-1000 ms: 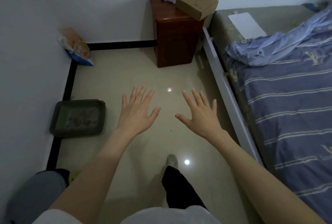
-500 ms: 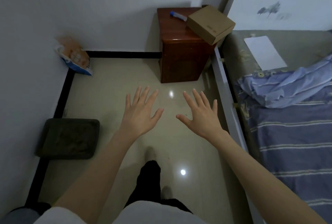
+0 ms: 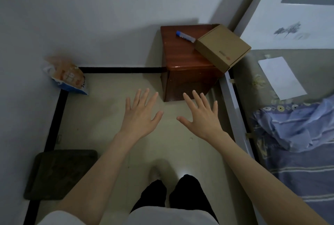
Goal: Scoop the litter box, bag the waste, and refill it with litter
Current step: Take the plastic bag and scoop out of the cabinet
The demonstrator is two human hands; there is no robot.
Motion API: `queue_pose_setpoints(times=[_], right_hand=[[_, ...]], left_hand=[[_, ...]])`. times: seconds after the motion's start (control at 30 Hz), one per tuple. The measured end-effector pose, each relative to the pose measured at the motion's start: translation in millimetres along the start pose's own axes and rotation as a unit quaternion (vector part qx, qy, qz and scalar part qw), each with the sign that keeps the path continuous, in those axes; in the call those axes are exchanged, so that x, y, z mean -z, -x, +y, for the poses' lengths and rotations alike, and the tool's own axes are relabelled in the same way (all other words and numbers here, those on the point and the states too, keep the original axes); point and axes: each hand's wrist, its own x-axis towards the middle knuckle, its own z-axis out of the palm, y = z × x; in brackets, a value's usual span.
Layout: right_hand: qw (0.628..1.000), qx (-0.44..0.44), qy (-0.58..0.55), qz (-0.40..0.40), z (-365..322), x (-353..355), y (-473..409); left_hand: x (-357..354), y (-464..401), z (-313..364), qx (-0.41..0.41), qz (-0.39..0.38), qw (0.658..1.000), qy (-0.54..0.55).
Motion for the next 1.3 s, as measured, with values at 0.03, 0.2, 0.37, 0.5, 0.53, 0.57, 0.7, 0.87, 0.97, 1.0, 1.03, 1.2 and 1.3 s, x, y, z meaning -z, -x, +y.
queue_pose_setpoints(times=[0.03, 0.2, 0.37, 0.5, 0.53, 0.57, 0.7, 0.87, 0.97, 1.0, 1.03, 1.2, 1.3], right_hand=[[1.0, 0.001, 0.0, 0.0, 3, 3, -12], [1.0, 0.01, 0.002, -0.01, 25, 12, -66], [0.999, 0.036, 0.017, -0.026, 64, 7, -122], [0.997, 0.066, 0.036, -0.025, 103, -14, -179], [0.997, 0.068, 0.04, -0.026, 113, -22, -194], [0.996, 0.069, 0.044, -0.026, 121, -32, -208], [0.997, 0.06, 0.039, -0.006, 142, -76, -260], [0.99, 0.079, 0.042, 0.107, 152, -126, -319], [0.973, 0.097, 0.05, 0.205, 159, -175, -359], [0.967, 0.106, 0.056, 0.225, 162, -192, -373], [0.96, 0.112, 0.063, 0.25, 164, -208, -386], [0.894, 0.141, 0.087, 0.416, 179, -261, -436], [0.851, 0.15, 0.102, 0.493, 186, -280, -457]], left_hand=[[1, -13, 0, 0.0, -0.001, 1.0, 0.0], [-3, -70, 8, 0.005, -0.01, 1.0, 0.006], [-30, -126, 23, 0.032, -0.022, 0.999, 0.007], [-74, -177, 30, 0.068, -0.02, 0.997, 0.013], [-87, -189, 29, 0.073, -0.022, 0.997, 0.015], [-100, -200, 28, 0.076, -0.028, 0.997, 0.015], [-160, -242, 15, 0.079, -0.048, 0.995, 0.029], [-236, -286, -14, 0.063, -0.05, 0.995, 0.054], [-296, -314, -35, 0.063, -0.038, 0.991, 0.11], [-315, -325, -42, 0.062, -0.026, 0.989, 0.134], [-334, -336, -48, 0.059, -0.007, 0.986, 0.155], [-411, -395, -61, -0.021, 0.128, 0.962, 0.239], [-441, -420, -62, -0.078, 0.194, 0.929, 0.304]])
